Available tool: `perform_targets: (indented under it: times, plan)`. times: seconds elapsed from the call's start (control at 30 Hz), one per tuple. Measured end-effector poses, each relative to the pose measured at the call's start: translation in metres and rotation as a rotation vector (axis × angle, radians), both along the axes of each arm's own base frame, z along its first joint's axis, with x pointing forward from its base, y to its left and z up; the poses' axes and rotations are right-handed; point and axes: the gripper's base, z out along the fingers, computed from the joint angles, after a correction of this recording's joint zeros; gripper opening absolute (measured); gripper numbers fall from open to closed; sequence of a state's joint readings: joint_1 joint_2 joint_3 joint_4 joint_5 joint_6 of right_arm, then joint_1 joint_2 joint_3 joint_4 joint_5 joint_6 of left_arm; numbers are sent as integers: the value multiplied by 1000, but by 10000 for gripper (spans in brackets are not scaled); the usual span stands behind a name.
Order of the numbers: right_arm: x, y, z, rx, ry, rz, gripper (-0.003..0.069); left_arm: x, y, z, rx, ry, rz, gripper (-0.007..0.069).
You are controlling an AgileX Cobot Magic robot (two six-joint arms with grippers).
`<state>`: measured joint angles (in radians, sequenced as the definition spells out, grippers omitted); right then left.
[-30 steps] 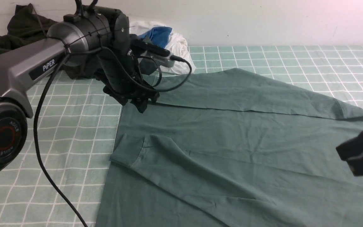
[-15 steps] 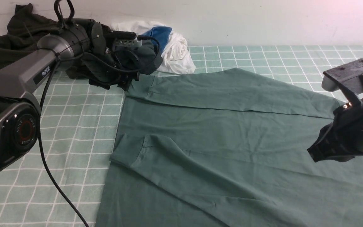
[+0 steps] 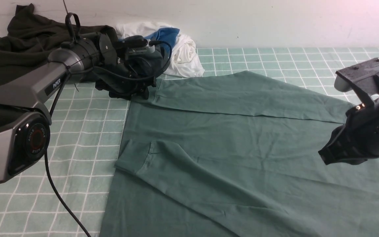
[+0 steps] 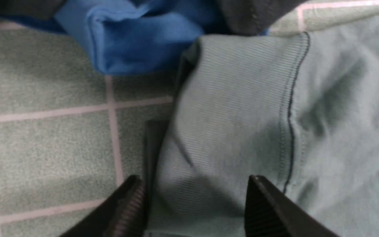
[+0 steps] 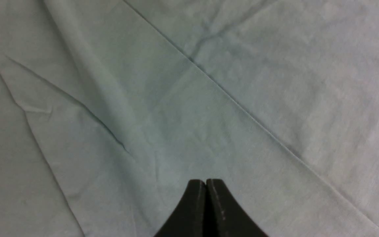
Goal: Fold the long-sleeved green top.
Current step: Use the left arm to clamp the cuff farthest from it
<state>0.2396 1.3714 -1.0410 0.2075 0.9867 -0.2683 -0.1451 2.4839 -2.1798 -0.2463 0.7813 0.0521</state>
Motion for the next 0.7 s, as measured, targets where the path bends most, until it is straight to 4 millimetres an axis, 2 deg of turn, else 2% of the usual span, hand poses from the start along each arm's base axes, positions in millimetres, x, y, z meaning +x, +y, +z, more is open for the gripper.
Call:
perform_targets:
  times: [0.37,0.57,0.7]
  plan:
    - [0,0,0,0,0,0,-14,3,-1,14,13,-27,-35,209]
    - [0,0,0,0,0,0,-14,2,-1,15,14,-19,-41,198]
    - [0,0,0,0,-1,0,-14,2,-1,7,26,6,-59,198]
